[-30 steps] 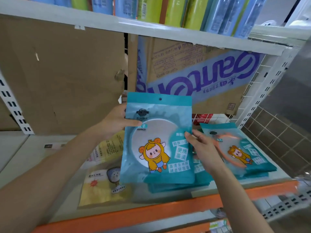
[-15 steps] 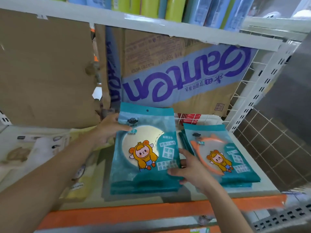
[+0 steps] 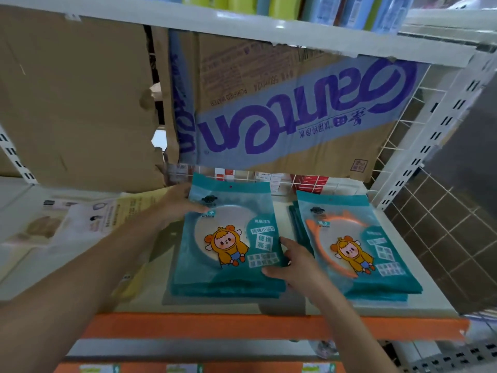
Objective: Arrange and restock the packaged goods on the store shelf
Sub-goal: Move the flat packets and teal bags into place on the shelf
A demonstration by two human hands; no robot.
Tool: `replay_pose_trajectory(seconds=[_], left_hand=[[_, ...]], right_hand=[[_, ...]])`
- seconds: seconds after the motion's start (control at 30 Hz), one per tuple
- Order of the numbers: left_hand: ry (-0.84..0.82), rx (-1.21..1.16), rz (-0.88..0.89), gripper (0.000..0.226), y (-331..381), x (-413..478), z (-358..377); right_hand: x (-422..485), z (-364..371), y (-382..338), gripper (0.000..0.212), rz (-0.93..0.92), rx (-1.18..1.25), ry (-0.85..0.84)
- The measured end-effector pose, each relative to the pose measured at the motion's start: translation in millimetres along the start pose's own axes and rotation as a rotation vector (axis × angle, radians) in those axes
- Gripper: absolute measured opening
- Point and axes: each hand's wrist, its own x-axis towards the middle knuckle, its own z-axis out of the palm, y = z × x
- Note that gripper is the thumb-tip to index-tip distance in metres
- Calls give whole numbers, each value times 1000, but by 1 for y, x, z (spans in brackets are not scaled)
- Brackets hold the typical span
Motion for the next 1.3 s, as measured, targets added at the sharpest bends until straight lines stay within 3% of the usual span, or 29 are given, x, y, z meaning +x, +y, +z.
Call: replay_pose_trajectory(seconds=[0.13, 0.23, 0.37, 0.47, 0.63, 1.0, 1.17, 1.3], left_hand=[[-17, 35, -15, 54, -7, 4, 1], [59, 63, 1, 53, -4, -2, 4], [143, 127, 97, 70, -1, -13, 11], [115, 137, 106, 70, -8, -16, 11], [12, 158, 42, 61, -13, -18, 10], [20, 167, 24, 59, -12, -16, 14], [48, 133, 22, 56, -11, -17, 16], [53, 137, 11, 56, -11, -16, 16]], right_hand=[[-2, 1, -1, 72, 20, -25, 0], [-5, 3, -3, 71, 7, -102, 23], [-9, 6, -2, 85, -11, -199, 116], [-10, 9, -4, 100, -23, -148, 110], [-10, 17, -8, 89, -88, -218, 53], [-14, 22, -6, 90, -103, -262, 97], [-16, 20, -11, 113, -118, -339, 41], [-16, 22, -12, 113, -125, -357, 47]])
